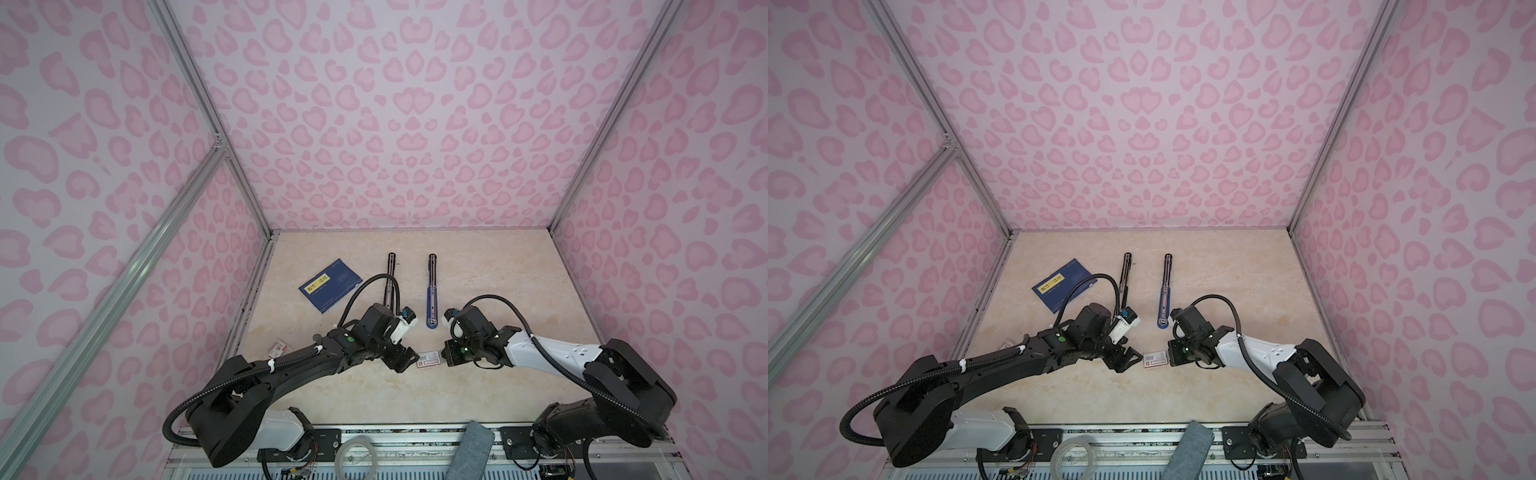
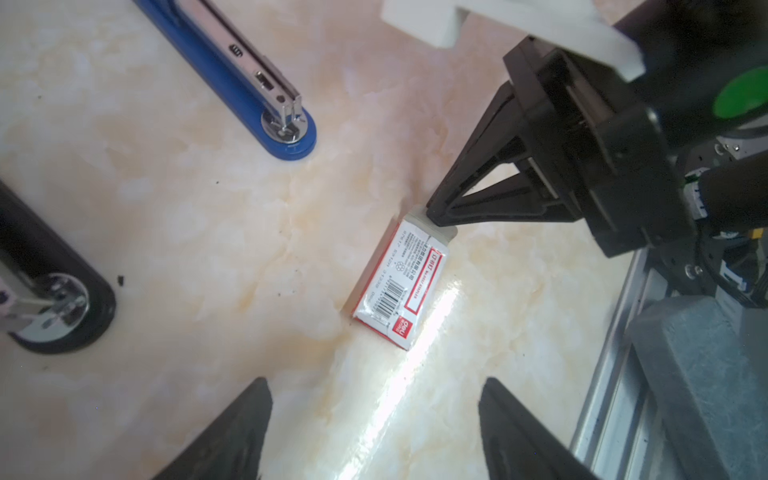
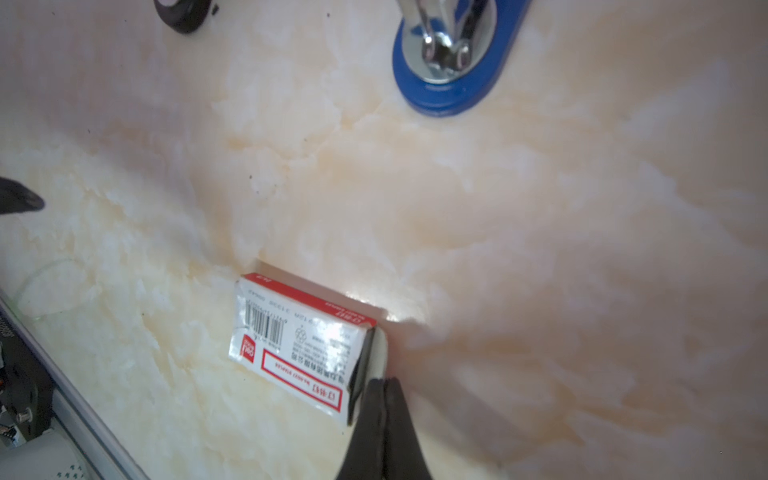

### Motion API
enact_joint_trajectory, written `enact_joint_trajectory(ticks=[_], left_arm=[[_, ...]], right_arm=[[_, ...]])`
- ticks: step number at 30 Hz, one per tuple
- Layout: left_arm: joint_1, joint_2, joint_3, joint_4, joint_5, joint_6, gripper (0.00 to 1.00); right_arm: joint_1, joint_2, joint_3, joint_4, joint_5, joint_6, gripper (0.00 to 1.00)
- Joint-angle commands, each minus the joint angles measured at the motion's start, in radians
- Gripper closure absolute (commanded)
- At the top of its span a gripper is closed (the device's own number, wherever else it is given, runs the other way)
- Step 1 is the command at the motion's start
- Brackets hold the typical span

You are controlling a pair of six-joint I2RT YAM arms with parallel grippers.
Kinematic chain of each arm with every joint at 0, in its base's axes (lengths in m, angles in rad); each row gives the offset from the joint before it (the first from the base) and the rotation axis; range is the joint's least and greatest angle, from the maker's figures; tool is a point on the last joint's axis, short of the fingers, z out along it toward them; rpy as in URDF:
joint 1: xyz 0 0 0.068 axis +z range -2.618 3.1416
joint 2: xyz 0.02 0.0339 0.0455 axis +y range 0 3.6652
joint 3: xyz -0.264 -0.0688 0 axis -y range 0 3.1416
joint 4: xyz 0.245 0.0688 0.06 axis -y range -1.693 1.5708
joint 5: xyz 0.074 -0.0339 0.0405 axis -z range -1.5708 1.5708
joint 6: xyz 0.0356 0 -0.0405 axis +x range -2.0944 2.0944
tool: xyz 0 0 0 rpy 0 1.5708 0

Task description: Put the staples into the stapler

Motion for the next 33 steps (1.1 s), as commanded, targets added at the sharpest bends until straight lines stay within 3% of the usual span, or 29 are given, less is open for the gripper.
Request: enact_joint_trajectory(ticks=[1, 7, 16, 33], left_arm=[[-0.017, 0.048, 0.029, 0.035, 0.033, 0.184, 0.19], [-0.059, 0.171, 0.089, 0.011, -0.009, 0.350, 0.21], [-0.090, 0.300, 0.165, -0.032, 0.011, 0.469, 0.23], [-0.098, 0.384, 0.205, -0.058, 0.064, 0.463, 0.41]], right_arm=[[-0.013, -0.012, -0.018, 0.004, -0.027, -0.022, 1.00], [-0.020, -0.011, -0.026, 0.025, -0.037, -0.021, 1.00], [-0.025, 0.018, -0.023, 0.046, -0.049, -0.019, 1.00], [-0.025, 0.038, -0.024, 0.071, -0.045, 0.000, 1.00]])
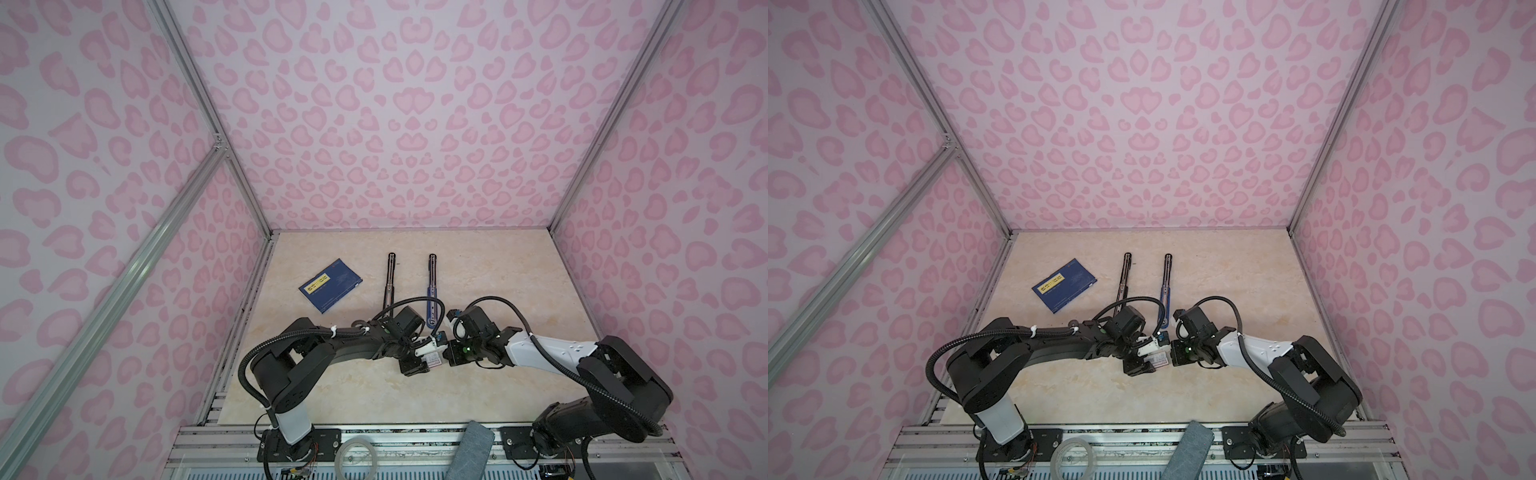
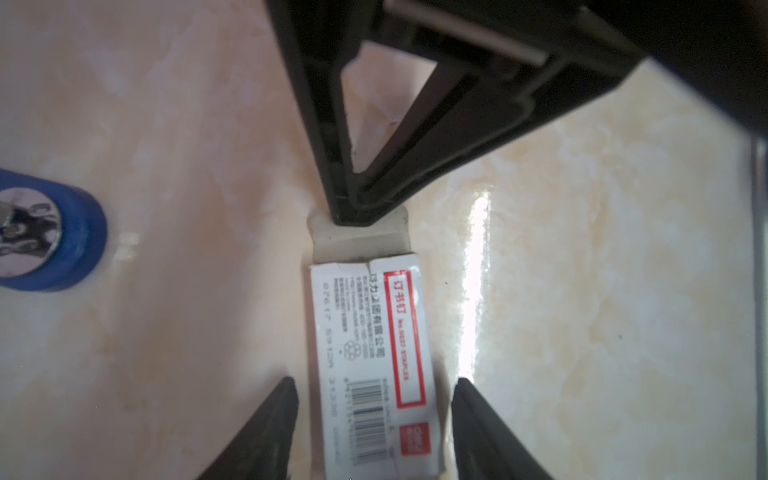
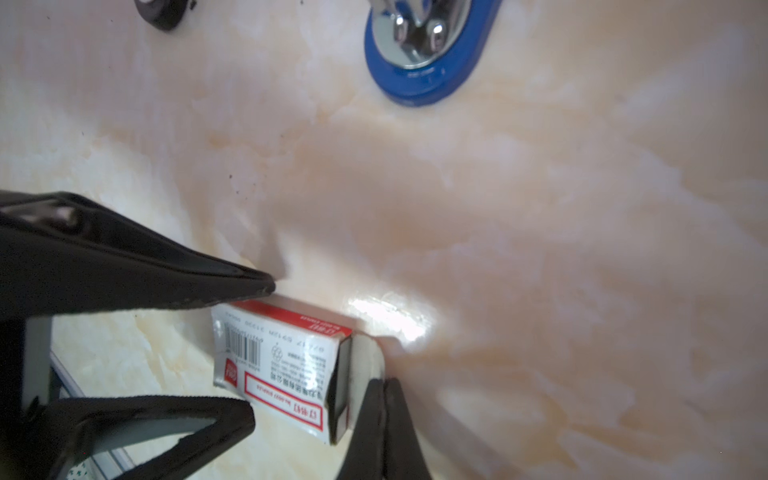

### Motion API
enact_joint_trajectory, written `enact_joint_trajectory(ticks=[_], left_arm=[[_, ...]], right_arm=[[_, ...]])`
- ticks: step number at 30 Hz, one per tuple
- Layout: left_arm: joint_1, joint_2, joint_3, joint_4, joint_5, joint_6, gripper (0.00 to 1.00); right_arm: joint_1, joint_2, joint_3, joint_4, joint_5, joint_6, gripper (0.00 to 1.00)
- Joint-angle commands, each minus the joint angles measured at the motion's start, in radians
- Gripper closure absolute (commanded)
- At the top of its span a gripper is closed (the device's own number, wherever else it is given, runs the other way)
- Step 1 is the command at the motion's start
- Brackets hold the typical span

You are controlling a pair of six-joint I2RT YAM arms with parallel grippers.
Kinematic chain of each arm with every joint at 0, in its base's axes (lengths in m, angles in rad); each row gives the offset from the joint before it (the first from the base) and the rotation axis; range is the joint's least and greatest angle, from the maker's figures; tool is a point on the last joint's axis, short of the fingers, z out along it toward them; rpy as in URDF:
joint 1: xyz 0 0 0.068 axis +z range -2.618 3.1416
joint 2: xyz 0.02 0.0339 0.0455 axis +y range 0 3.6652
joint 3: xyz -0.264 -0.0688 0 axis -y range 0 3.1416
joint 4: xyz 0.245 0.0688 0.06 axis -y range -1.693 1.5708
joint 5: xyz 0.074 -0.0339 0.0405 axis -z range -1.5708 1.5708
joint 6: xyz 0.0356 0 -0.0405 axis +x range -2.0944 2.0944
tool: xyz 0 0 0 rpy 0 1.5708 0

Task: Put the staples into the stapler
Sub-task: 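Grip the box sleeve with the left gripper while the right pulls the tray out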

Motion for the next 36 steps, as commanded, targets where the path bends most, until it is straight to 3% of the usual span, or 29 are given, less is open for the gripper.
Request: enact_joint_trajectory(ticks=[1, 10, 36], left_arm=[[-0.002, 0.015, 0.011, -0.023, 0.033, -0.007, 0.44], [-0.002, 0.027, 0.011, -0.059, -0.009, -0.028, 0.54], [-0.003, 0.017, 0.010, -0.102, -0.087, -0.044, 0.52]], right_arm=[[0.002, 0.005, -0.002, 0.012, 0.003, -0.001, 1.00], [-0.003, -0.004, -0.012, 0.015, 0.016, 0.002, 1.00], [-0.083, -0.083, -0.062, -0.012, 0.023, 0.013, 1.00]])
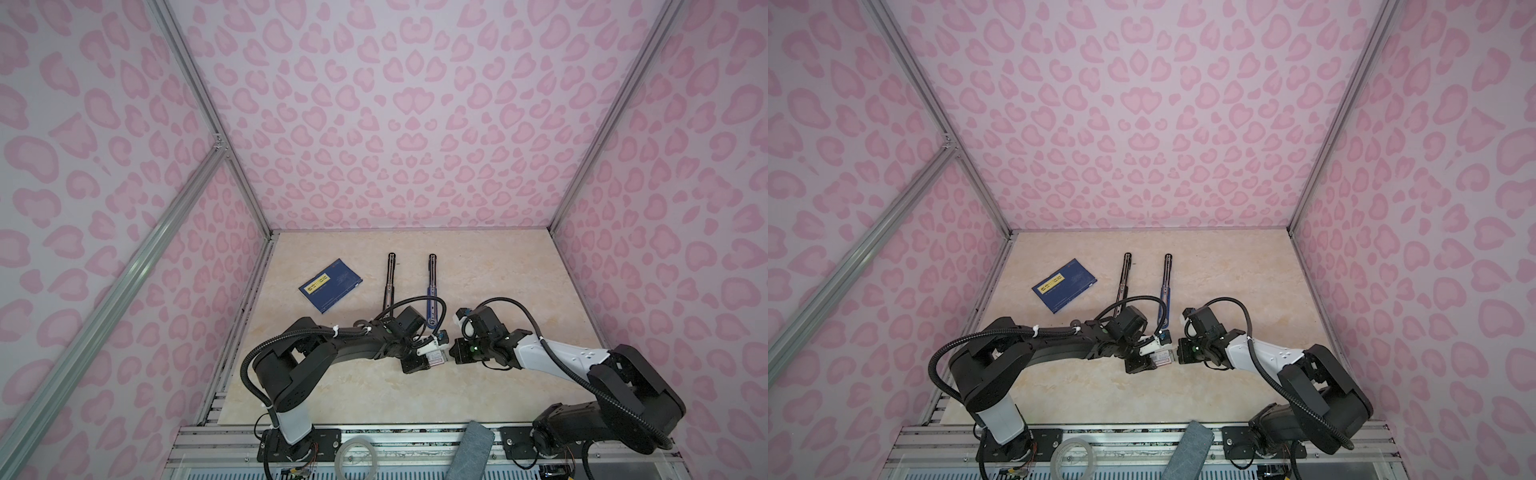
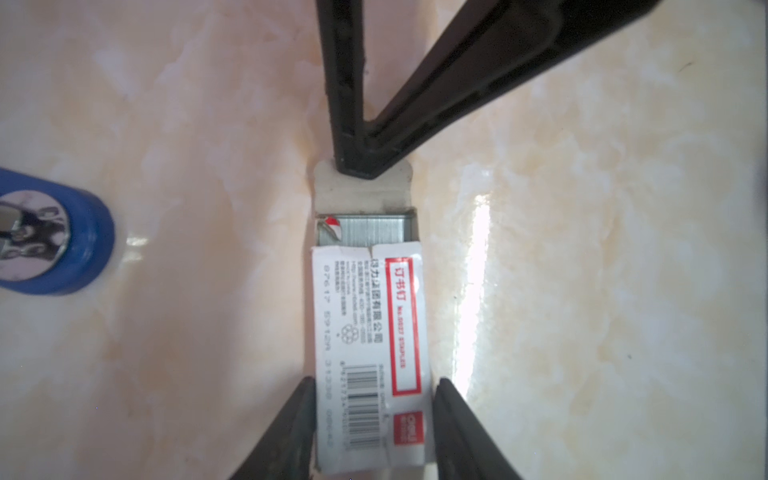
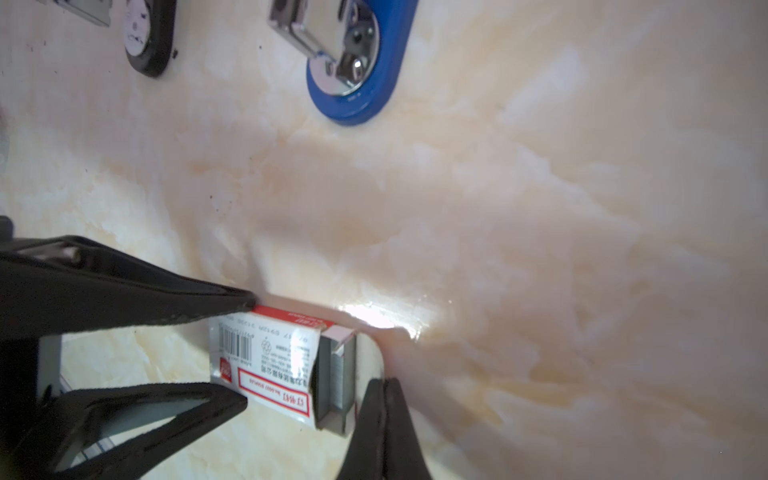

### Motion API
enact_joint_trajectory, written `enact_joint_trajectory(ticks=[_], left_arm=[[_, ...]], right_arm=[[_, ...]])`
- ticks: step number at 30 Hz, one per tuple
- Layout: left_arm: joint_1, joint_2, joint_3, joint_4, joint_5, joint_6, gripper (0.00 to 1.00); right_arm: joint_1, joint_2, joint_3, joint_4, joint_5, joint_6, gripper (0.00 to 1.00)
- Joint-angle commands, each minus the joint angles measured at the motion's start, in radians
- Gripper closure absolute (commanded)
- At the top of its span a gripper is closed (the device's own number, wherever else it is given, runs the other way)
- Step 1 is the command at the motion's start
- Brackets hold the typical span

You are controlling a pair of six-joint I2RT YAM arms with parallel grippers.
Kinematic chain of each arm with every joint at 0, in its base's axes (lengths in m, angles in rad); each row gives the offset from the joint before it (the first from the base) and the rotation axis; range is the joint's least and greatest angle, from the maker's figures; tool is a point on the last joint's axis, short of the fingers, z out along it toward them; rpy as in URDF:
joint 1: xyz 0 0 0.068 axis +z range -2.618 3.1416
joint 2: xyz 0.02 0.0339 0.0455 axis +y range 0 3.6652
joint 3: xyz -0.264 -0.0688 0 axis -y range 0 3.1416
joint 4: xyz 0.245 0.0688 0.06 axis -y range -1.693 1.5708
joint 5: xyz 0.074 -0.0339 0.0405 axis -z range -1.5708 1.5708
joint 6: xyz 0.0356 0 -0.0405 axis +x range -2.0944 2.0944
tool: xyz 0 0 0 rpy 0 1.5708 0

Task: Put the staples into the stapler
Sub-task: 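Grip the box sleeve with the left gripper while the right pulls the tray out, then draw both grippers apart, leaving the staple tray and empty sleeve on the table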

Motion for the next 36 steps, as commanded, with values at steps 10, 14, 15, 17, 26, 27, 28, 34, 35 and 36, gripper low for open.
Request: enact_joint_trajectory(ticks=[10, 14, 15, 17, 26, 27, 28, 34, 35, 36], left_arm=[[0.001, 0.008, 0.004, -0.105, -0.057, -0.017, 0.53], [0.001, 0.006, 0.006, -0.109, -0.056, -0.023, 0.53], [0.001, 0.006, 0.006, -0.110, -0.056, -0.023, 0.53], [0.001, 0.007, 0.008, -0.109, -0.058, -0.025, 0.53], [0.001, 0.007, 0.012, -0.112, -0.084, -0.079, 0.53], [0.001, 0.003, 0.011, -0.111, -0.090, -0.092, 0.53], [0.001, -0.001, 0.009, -0.111, -0.094, -0.105, 0.53], [0.001, -0.029, -0.001, -0.118, -0.141, -0.209, 0.53], [0.001, -0.035, -0.004, -0.119, -0.150, -0.236, 0.53], [0.001, -0.039, -0.006, -0.120, -0.161, -0.263, 0.53]], right_arm=[[-0.053, -0.033, -0.023, -0.063, 0.047, -0.007, 1.00], [-0.090, -0.049, -0.026, -0.104, 0.063, -0.010, 1.00], [-0.099, -0.052, -0.026, -0.113, 0.066, -0.011, 1.00], [-0.116, -0.053, -0.020, -0.142, 0.069, -0.015, 1.00], [-0.167, -0.072, -0.025, -0.185, 0.082, -0.027, 1.00], [-0.174, -0.075, -0.025, -0.186, 0.082, -0.029, 1.00], [-0.176, -0.076, -0.026, -0.187, 0.083, -0.029, 1.00], [-0.182, -0.071, -0.023, -0.175, 0.069, -0.024, 1.00], [-0.182, -0.073, -0.023, -0.172, 0.068, -0.021, 1.00], [-0.182, -0.075, -0.024, -0.166, 0.063, -0.017, 1.00]])
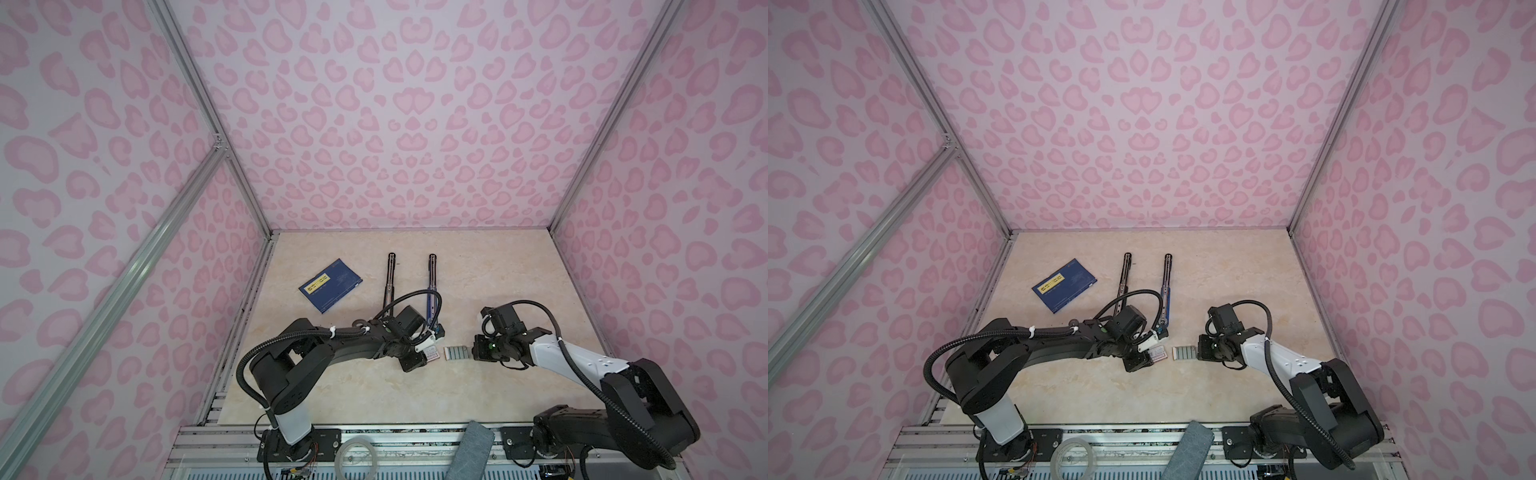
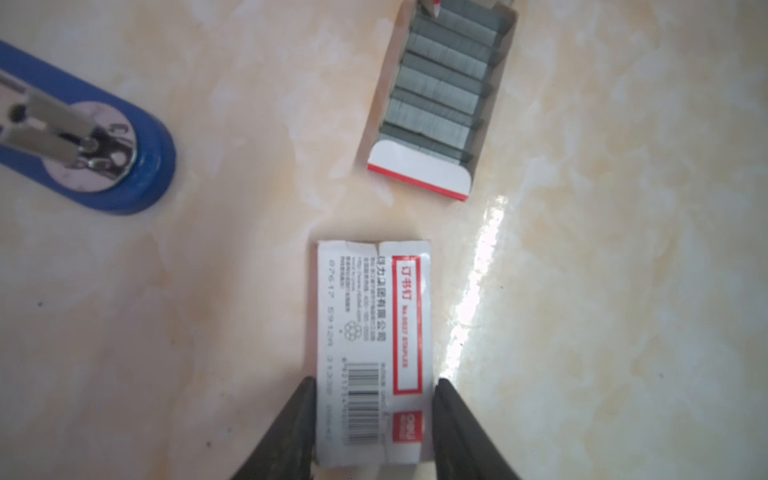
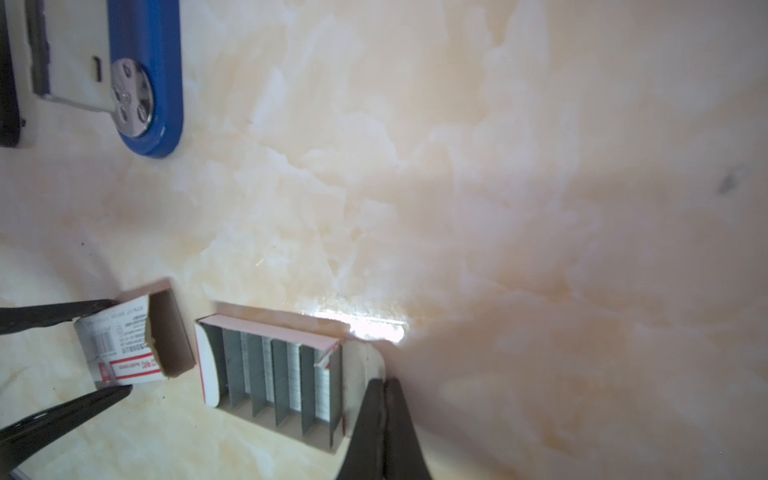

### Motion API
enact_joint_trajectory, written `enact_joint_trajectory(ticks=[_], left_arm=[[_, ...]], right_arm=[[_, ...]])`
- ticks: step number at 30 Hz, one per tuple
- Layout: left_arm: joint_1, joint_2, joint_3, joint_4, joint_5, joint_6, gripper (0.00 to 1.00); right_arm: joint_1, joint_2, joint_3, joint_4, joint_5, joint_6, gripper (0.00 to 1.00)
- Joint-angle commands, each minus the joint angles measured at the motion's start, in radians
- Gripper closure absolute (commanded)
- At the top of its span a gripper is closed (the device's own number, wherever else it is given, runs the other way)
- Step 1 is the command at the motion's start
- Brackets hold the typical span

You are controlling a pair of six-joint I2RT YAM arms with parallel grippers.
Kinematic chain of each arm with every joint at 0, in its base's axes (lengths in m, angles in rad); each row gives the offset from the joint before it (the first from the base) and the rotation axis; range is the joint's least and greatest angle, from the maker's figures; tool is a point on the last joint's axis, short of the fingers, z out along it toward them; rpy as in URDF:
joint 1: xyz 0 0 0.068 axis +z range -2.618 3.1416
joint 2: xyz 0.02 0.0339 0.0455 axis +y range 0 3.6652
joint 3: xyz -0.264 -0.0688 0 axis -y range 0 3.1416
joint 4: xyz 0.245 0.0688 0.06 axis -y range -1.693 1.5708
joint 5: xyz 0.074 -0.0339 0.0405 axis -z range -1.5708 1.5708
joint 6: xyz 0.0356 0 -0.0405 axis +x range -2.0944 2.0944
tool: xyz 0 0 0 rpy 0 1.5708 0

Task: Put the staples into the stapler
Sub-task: 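Draw both grippers apart, leaving the staple tray and empty sleeve on the table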

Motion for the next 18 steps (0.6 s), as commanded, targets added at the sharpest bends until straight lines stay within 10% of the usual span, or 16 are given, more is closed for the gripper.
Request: enact_joint_trajectory(ticks=[1, 18], left_arm=[[0.001, -0.019, -0.010, -0.072, -0.076, -0.134, 0.53], [0.002, -0.137, -0.131, -0.181, -0.396, -0.743, 0.50]], right_arm=[[-0.001, -0.001, -0.006, 0.004, -0.007, 0.008, 1.00], [0.091, 0.026, -0.061, 0.265, -0.096, 0.245, 1.00]])
